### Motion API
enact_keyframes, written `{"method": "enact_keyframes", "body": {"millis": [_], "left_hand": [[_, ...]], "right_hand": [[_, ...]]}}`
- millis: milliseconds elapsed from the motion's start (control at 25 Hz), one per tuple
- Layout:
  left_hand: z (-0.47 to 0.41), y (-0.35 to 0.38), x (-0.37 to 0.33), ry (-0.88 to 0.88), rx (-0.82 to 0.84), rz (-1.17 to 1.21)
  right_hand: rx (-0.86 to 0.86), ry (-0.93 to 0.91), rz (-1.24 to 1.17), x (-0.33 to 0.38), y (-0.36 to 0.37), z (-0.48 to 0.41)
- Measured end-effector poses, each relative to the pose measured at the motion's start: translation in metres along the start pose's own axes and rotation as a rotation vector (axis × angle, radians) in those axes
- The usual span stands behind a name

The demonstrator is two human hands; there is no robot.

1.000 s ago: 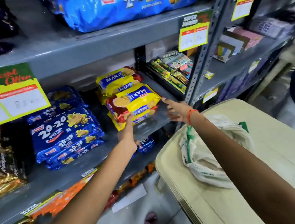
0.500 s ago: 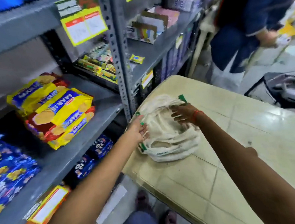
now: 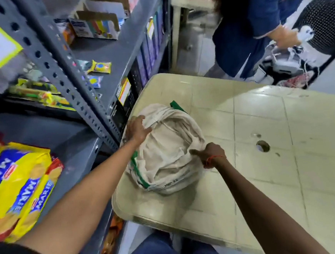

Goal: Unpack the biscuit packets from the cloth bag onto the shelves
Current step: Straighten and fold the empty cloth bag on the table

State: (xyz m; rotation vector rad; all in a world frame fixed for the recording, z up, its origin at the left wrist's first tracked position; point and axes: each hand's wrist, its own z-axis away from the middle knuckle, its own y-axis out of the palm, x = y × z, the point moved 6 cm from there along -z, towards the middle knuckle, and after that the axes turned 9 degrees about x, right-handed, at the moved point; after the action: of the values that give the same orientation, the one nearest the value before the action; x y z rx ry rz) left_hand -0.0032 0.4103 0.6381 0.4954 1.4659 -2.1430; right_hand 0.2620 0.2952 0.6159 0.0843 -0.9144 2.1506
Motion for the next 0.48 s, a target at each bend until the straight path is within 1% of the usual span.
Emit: {"method": "enact_keyframes", "body": {"millis": [40, 120, 160, 200, 240, 320, 360, 440, 480], "left_hand": [[-0.008, 0.004, -0.007, 0.064, 0.048, -0.108], [-0.016, 0.013, -0.022, 0.131, 0.14, -0.207], [-0.017, 0.015, -0.028, 0.148, 0.168, -0.243], [-0.018, 0.016, -0.034, 0.156, 0.173, -0.273], [-0.018, 0.015, -0.037, 0.149, 0.16, -0.292], [-0.015, 0.005, -0.038, 0.082, 0.092, -0.275], [-0.014, -0.001, -0.034, 0.031, 0.059, -0.257], [-0.011, -0.011, -0.021, -0.068, 0.035, -0.23], [-0.01, -0.012, -0.015, -0.1, 0.052, -0.22]], "right_hand": [[0.066, 0.037, -0.051, -0.008, 0.007, 0.002], [0.265, 0.108, -0.163, -0.018, 0.028, 0.008], [0.309, 0.099, -0.214, -0.02, 0.036, 0.011], [0.318, 0.08, -0.273, -0.021, 0.043, 0.009], [0.291, 0.074, -0.343, -0.023, 0.047, 0.007], [0.183, 0.055, -0.475, -0.025, 0.037, 0.008], [0.049, 0.034, -0.464, -0.028, 0.021, 0.008], [-0.272, 0.018, -0.357, -0.04, -0.017, 0.013], [-0.37, 0.019, -0.354, -0.046, -0.029, 0.015]]}}
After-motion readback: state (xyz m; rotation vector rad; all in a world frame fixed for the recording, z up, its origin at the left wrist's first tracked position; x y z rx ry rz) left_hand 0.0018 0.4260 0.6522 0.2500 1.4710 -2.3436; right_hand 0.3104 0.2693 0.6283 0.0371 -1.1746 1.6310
